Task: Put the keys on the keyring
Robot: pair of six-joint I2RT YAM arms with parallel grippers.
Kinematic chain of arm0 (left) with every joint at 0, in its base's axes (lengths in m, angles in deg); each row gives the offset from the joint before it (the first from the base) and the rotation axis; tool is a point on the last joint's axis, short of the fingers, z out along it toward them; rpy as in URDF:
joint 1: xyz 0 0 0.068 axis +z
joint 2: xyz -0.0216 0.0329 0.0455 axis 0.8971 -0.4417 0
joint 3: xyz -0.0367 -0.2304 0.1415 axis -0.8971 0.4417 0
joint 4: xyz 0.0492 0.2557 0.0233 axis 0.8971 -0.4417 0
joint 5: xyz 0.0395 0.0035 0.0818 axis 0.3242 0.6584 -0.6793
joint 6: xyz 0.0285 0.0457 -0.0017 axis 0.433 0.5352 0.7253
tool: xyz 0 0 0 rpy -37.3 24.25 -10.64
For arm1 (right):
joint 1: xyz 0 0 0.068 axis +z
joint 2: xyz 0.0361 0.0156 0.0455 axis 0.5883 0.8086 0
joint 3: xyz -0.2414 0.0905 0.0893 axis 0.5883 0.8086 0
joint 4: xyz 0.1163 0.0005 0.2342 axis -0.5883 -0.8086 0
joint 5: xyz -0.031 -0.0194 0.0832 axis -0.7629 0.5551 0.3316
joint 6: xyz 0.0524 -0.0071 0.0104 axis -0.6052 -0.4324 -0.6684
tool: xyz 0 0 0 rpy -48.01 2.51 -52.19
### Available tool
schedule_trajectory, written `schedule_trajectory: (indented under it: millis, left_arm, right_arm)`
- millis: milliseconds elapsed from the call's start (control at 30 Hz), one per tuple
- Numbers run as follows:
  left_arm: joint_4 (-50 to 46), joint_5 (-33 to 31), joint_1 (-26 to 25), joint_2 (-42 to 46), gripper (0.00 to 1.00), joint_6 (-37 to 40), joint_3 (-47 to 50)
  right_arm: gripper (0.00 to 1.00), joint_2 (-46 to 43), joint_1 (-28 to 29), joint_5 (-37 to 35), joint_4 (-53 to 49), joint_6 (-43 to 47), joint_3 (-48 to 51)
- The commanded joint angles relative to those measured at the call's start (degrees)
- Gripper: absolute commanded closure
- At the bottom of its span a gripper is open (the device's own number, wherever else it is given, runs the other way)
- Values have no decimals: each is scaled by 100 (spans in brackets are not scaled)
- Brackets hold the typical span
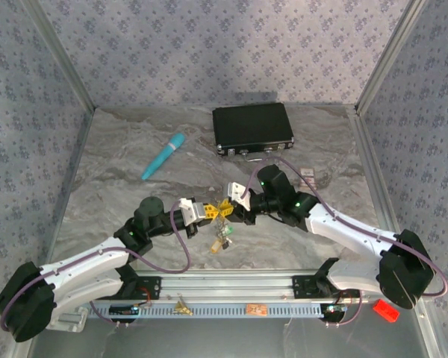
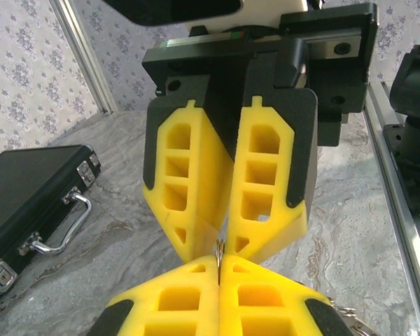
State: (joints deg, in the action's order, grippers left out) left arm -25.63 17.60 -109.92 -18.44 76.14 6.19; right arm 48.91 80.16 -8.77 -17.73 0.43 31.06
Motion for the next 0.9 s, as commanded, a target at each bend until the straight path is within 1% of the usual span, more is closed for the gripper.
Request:
schedule_trajectory:
  millis: [0,100,267,400,433,500,567,667,867]
  left_arm:
    - [279,152,-12,154,100,-11,-8]
    - [274,151,-11,154,100,-8,-8]
    - [265,130,-14,142,100,27,-25]
    - [62,41,-15,196,100,96,-70]
    - [11,-17,-11,229,96,103,-70]
    - [-109,-149,-13,268,83,116,-70]
    - [-331,-285,-12,306,77,177,-109]
    - [-812,-341,-13,301,75,287,-251]
    - [-1070,-369,-11,153,74,343,-412]
  right_arm:
    - [80,-68,-20,-64,-115,77,-153]
    - [83,-70,-13,51,-25,13,-182]
    - [100,73,9,213,4,-31,-305]
    - [100,61,13,205,-197,60,-362]
    - [100,42,9,168,-290,108,-397]
    - [100,7,37,43,-548,241,-469]
    - [100,17,98,-196,-994,479,-609]
    - [100,48,169,-466,-1506,715,-838]
    - [100,274,469,-1123,-2255,1095,-1296]
